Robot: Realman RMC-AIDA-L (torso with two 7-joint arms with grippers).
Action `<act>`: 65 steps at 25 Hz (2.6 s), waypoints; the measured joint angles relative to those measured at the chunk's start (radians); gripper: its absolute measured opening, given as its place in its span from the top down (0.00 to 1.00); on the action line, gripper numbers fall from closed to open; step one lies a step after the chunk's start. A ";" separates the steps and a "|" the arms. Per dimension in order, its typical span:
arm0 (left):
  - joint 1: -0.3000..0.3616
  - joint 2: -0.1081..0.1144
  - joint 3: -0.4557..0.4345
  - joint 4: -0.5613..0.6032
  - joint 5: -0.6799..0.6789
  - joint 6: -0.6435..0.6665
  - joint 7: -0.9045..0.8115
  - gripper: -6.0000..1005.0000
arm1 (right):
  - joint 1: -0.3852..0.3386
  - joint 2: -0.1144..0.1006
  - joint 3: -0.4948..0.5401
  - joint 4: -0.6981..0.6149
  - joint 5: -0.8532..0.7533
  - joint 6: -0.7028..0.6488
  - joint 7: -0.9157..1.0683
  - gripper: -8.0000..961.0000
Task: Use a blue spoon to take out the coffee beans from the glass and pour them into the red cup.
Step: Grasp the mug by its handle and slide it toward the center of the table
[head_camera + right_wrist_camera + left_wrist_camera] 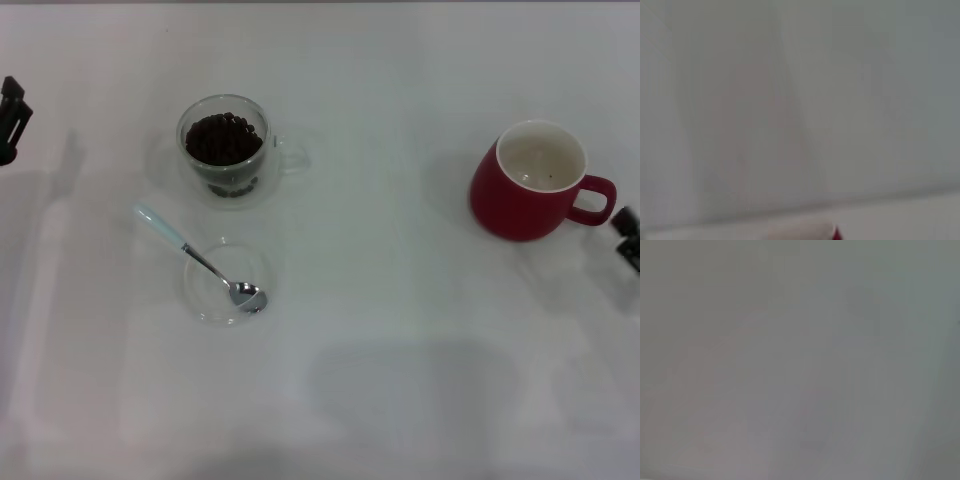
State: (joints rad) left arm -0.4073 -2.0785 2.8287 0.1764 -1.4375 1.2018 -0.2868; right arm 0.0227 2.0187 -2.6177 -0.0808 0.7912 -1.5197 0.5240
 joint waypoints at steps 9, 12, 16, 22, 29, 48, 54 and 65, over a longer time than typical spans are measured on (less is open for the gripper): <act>-0.007 -0.002 -0.001 0.000 0.001 -0.006 0.000 0.11 | 0.062 0.003 0.012 -0.036 -0.012 0.193 -0.016 0.16; -0.007 -0.002 -0.005 0.000 0.001 -0.010 0.000 0.11 | 0.083 0.002 0.019 -0.036 -0.010 0.227 -0.019 0.17; -0.007 -0.002 -0.007 0.000 -0.001 -0.010 0.000 0.11 | 0.103 0.001 0.040 -0.037 -0.009 0.256 -0.020 0.18; -0.006 0.000 -0.008 -0.001 -0.003 -0.006 0.000 0.11 | 0.118 0.000 0.079 -0.043 -0.009 0.289 -0.042 0.19; -0.005 0.000 -0.008 -0.003 -0.003 -0.003 -0.001 0.11 | 0.121 -0.001 0.084 -0.050 -0.012 0.294 -0.044 0.20; -0.001 0.000 -0.008 -0.008 -0.003 -0.001 -0.005 0.11 | 0.135 -0.002 0.107 -0.080 -0.009 0.300 -0.042 0.73; -0.004 0.000 -0.008 -0.011 0.000 -0.001 -0.006 0.11 | 0.139 -0.002 0.109 -0.086 -0.013 0.301 -0.046 0.76; -0.015 0.000 -0.008 -0.011 0.001 -0.001 -0.006 0.11 | 0.151 -0.001 0.096 -0.135 -0.074 0.302 -0.173 0.78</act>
State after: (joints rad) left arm -0.4219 -2.0785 2.8210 0.1657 -1.4361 1.2011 -0.2930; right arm 0.1734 2.0173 -2.5216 -0.2163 0.7173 -1.2179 0.3511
